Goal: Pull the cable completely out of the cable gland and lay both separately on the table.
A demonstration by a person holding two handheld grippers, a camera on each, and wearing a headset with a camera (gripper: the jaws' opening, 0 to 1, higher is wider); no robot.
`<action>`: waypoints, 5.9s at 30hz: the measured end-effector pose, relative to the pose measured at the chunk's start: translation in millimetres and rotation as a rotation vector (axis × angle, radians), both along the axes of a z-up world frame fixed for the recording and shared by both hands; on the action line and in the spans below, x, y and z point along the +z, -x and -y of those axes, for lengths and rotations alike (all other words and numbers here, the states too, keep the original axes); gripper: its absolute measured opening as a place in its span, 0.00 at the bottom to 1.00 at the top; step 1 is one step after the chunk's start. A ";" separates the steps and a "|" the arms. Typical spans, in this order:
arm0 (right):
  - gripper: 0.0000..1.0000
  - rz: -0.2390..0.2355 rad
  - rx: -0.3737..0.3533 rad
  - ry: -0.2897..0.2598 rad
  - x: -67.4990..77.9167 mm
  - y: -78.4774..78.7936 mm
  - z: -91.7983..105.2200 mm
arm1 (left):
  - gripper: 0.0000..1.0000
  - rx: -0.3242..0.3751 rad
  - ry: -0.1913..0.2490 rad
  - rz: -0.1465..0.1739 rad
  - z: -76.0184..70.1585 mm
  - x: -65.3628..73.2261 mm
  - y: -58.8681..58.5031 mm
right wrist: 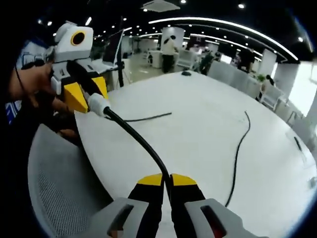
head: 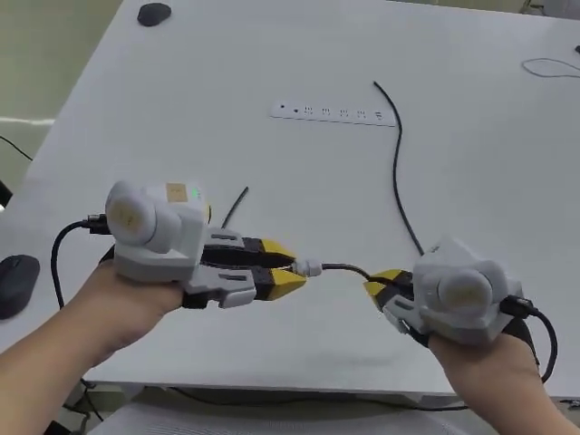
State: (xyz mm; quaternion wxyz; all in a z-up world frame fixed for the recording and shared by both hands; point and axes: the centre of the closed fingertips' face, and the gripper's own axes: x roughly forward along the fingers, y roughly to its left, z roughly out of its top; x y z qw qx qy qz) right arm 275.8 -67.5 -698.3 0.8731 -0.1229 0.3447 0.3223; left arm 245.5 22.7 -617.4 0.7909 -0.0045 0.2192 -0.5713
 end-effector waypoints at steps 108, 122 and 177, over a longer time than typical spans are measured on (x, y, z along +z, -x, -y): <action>0.00 -0.093 -0.038 -0.021 -10.7 9.9 -4.1 | 0.15 -0.015 -0.010 -0.014 -1.0 -3.3 7.6; 0.00 -0.080 -0.027 -0.022 -13.9 7.9 -0.3 | 0.15 -0.009 -0.014 -0.019 -2.6 -5.3 2.7; 0.00 0.248 0.424 0.134 47.5 22.5 -80.6 | 0.15 -0.025 -0.030 -0.020 -6.5 -10.6 1.6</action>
